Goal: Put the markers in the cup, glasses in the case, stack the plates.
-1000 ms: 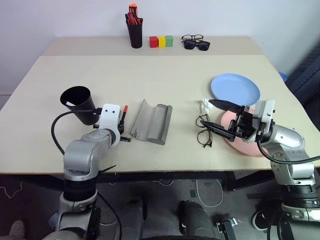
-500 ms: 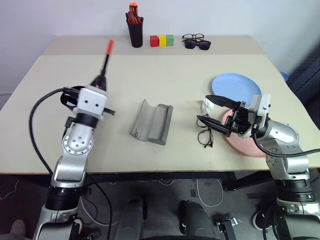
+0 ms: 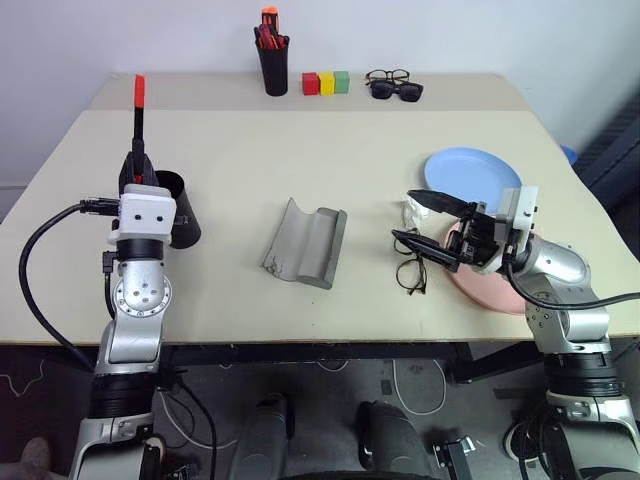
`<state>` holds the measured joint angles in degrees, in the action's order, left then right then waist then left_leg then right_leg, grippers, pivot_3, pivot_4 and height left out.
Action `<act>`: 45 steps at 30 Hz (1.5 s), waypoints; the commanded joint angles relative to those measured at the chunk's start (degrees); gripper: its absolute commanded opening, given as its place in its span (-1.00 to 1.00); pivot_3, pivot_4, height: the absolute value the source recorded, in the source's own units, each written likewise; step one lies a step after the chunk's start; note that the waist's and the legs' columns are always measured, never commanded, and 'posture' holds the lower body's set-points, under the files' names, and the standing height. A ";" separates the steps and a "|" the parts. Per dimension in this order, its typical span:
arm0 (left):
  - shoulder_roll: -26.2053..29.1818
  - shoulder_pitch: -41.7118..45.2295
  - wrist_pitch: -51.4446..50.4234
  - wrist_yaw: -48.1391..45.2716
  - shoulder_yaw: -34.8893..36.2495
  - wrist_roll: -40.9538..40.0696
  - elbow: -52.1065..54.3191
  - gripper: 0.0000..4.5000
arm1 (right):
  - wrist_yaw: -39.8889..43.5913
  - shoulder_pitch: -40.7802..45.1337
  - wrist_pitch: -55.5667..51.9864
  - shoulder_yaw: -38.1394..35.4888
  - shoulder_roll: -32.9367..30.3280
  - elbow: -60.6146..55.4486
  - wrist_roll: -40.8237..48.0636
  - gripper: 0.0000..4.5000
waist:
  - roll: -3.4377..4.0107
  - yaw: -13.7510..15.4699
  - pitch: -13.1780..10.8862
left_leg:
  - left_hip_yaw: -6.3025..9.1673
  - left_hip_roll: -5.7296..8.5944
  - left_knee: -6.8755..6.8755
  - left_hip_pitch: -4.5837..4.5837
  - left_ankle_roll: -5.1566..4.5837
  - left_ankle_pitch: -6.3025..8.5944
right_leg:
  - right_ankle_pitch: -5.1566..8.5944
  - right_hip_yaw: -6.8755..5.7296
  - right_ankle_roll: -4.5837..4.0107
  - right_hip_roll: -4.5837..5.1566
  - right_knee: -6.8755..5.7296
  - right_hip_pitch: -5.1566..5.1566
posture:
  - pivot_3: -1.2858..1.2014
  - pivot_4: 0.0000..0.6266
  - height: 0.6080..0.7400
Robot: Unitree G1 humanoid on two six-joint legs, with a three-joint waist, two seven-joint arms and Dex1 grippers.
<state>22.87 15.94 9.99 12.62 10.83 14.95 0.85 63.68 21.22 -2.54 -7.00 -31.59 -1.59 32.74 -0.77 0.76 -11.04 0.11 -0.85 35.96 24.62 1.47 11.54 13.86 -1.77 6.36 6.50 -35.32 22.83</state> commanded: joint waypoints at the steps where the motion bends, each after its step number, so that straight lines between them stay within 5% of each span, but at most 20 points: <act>1: 0.17 1.36 -0.42 2.10 2.35 0.75 -0.38 -0.92 | 0.49 1.08 -0.14 -0.53 0.61 -2.32 1.76 0.50 | 0.00 -0.01 0.00 | 0.00 0.00 0.00 0.00 0.00 0.00 | 0.00 0.00 0.00 0.00 0.00 0.00 | 0.03 -0.52 1.00; 21: -2.56 5.63 0.18 4.10 -0.87 2.97 -6.61 -0.92 | -0.93 -0.11 -0.89 -0.60 1.03 -5.72 0.87 0.50 | 0.00 -0.03 0.00 | -0.01 0.00 0.01 0.00 0.00 0.00 | -0.07 -0.01 0.12 -0.01 -0.03 0.01 | 0.03 -0.52 1.00; 28: -2.44 2.21 1.28 0.21 -0.91 0.60 -4.39 0.45 | -1.64 0.31 -1.07 -0.93 0.75 -5.44 0.84 0.50 | 0.03 -0.03 0.02 | -0.01 0.00 0.01 -0.01 0.01 0.00 | -0.07 0.00 0.12 -0.01 -0.03 0.00 | 0.03 -0.52 1.00; 40: -3.91 0.06 0.97 -5.25 -1.78 -2.87 1.77 0.45 | -1.87 0.00 -0.89 -1.03 0.73 -4.89 0.47 0.50 | 0.03 0.05 0.02 | -0.01 -0.02 0.02 -0.01 0.01 0.00 | 0.03 0.00 -0.09 -0.01 -0.03 0.00 | 0.03 -0.52 1.00; 45: -3.28 2.77 -17.80 -21.21 -8.34 -10.72 12.25 0.45 | -4.04 -2.43 -2.48 -2.54 -0.62 -7.08 0.43 0.50 | 0.02 0.20 0.01 | 0.00 -0.01 0.04 0.00 0.01 0.00 | 0.04 -0.01 -0.10 -0.01 -0.03 -0.04 | 0.03 -0.52 1.00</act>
<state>18.89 16.97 -2.81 -4.11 4.24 6.93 8.32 60.50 19.18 -4.81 -7.50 -31.13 -5.78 32.75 -0.75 0.96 -11.03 0.12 -0.86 36.03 24.63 1.48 11.55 13.90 -1.78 6.26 6.49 -35.33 22.79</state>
